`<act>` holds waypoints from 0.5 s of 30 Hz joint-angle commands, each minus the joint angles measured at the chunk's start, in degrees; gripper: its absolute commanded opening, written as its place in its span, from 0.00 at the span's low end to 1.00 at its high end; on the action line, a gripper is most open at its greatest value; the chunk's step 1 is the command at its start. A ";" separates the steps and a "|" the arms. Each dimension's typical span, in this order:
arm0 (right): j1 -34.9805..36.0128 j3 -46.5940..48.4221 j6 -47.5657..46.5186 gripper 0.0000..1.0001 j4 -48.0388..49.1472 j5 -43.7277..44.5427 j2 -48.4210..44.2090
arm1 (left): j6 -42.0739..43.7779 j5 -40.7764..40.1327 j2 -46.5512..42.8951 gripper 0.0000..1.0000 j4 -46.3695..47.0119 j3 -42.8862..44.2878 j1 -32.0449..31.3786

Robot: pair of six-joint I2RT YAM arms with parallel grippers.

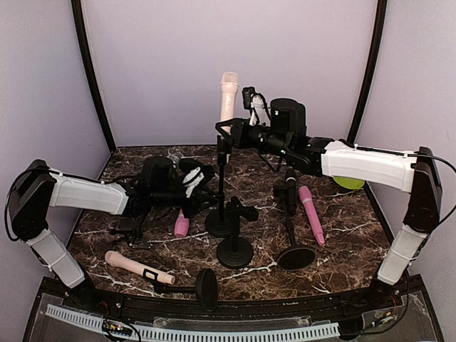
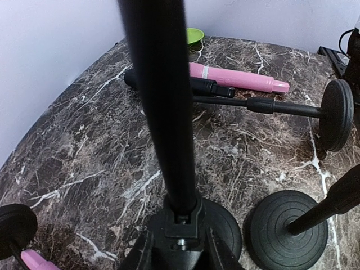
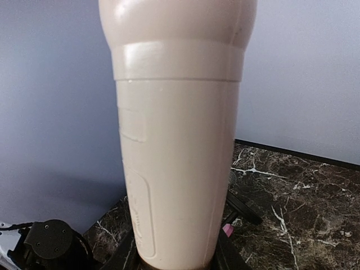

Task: Remove the microphone from the stand
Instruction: Unscrew the knob on the microphone stand.

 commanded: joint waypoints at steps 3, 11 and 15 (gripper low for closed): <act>-0.22 1.58 -1.08 0.29 0.57 0.19 -0.06 | -4.72 5.79 -0.54 0.37 -4.95 0.32 1.51; -0.22 1.50 -0.91 0.29 0.85 0.08 -0.06 | 4.81 -8.09 -4.93 0.70 -4.96 -1.26 -2.90; -0.22 1.50 -0.83 0.29 0.85 0.02 -0.06 | 11.31 -22.31 -5.22 0.74 -0.48 -3.60 -7.28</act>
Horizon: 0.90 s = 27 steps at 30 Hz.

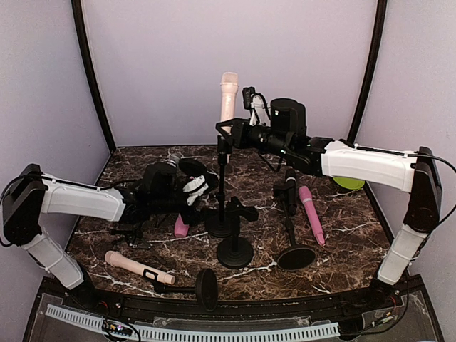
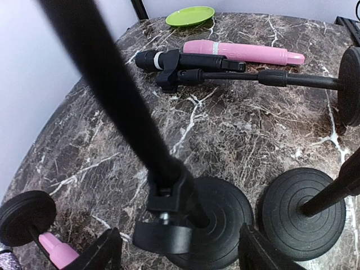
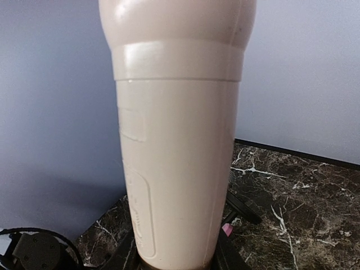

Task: Remove the microphone from the stand
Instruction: Unscrew the knob on the microphone stand.

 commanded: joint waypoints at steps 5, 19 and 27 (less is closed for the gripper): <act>-0.19 1.47 -0.78 0.29 0.91 0.10 -0.06 | 14.28 -27.23 -0.33 0.74 8.44 -2.64 -6.19; -0.29 1.47 -0.89 0.29 0.80 0.10 -0.05 | 16.71 -26.63 -2.89 0.54 13.06 -5.64 -8.00; -0.28 1.72 -0.88 0.29 0.82 -0.16 0.20 | 15.44 -23.16 -3.96 0.54 10.51 -5.44 -8.05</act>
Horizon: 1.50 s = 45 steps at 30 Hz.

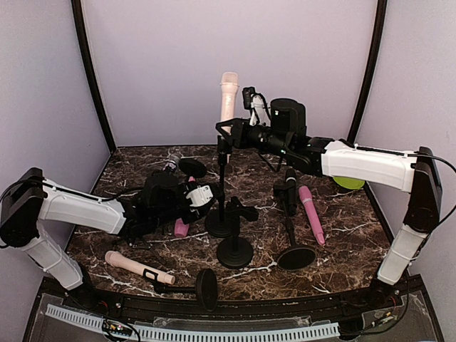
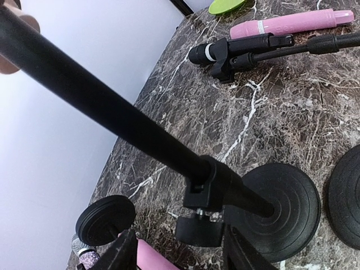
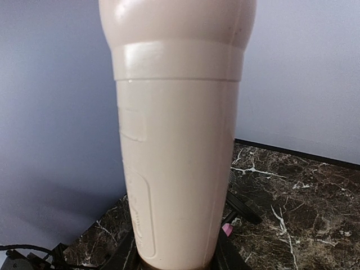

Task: Remove the microphone from the stand
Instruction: Unscrew the knob on the microphone stand.

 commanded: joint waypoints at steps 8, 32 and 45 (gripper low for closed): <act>-0.29 1.83 -0.80 0.29 0.81 -0.21 0.21 | -2.71 4.99 -2.66 0.34 -2.12 0.27 -0.25; -0.29 -3.98 -2.20 0.29 3.68 0.39 -4.34 | -34.74 38.44 0.81 0.00 -6.90 1.22 11.34; -0.27 -5.78 -3.58 0.48 0.62 1.13 -3.10 | -36.80 41.95 2.37 0.00 -8.29 2.86 12.03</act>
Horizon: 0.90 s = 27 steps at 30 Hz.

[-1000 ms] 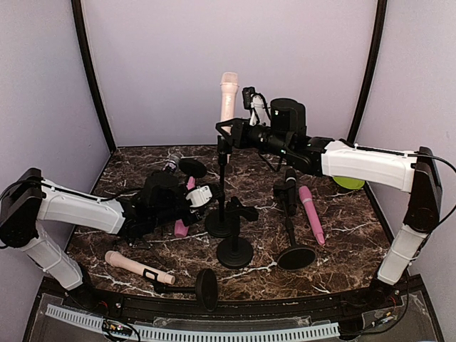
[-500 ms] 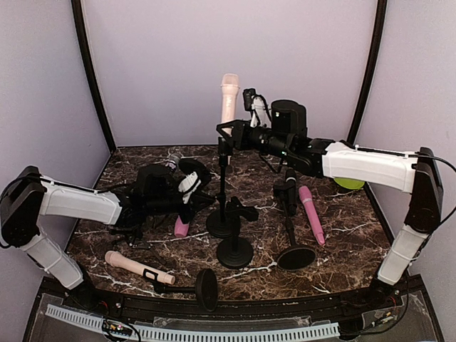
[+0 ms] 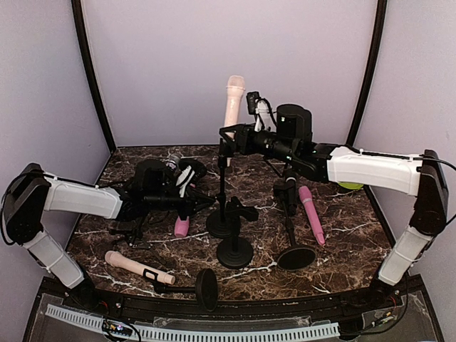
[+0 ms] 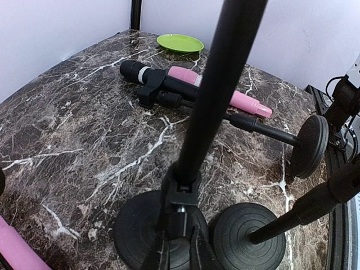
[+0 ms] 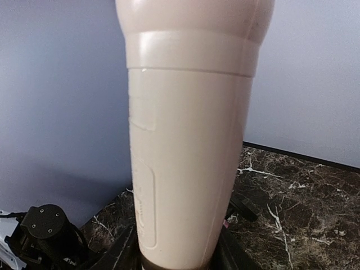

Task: Remove the microphone from the stand
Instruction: Unscrew the knob on the microphone stand.

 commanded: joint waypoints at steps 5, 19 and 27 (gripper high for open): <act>-0.28 0.83 -1.55 0.62 -3.73 2.36 0.37 | 1.91 3.97 1.10 0.00 -6.04 0.93 0.17; -1.43 -0.36 0.71 0.88 -4.01 4.47 -1.19 | 3.51 2.94 0.53 0.28 -7.28 1.14 0.14; -4.43 1.24 -0.62 0.95 -5.29 -0.69 -1.44 | 3.88 2.26 -4.35 0.71 -7.76 2.72 0.05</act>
